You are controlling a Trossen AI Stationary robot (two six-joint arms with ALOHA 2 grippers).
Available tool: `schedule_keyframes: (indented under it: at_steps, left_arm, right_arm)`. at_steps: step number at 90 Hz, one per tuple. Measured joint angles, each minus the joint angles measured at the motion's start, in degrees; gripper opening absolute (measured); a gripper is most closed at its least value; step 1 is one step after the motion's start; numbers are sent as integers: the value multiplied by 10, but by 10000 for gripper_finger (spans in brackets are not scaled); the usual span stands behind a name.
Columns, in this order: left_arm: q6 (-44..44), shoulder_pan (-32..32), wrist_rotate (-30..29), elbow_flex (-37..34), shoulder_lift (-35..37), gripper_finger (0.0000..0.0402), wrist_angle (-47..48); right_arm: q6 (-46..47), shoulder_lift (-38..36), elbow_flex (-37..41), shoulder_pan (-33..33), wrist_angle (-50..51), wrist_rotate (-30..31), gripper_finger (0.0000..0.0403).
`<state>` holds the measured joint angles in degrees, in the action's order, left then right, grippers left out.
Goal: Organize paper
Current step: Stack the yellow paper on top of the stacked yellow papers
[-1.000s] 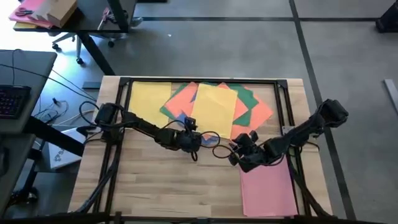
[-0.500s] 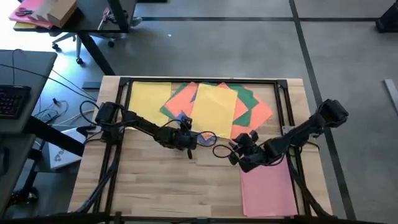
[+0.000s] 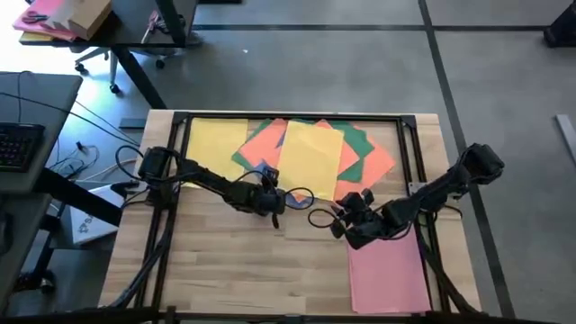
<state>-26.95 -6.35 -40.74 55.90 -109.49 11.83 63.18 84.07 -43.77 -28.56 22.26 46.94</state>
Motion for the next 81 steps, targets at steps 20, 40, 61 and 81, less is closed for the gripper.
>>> schedule_keyframes:
  at_steps: [20,40,61,81]
  left_arm:
    - [36,4,53,0,0,53,0]
    - [22,7,60,7,1,3,10]
    - [14,-6,38,71,14,0,73]
    - [24,8,-10,145,52,0,166]
  right_arm:
    - [0,0,0,0,0,-2,94]
    - [9,0,0,0,-3,-3,94]
    - [9,0,0,0,-3,-8,94]
    - [10,0,0,0,-3,-26,94]
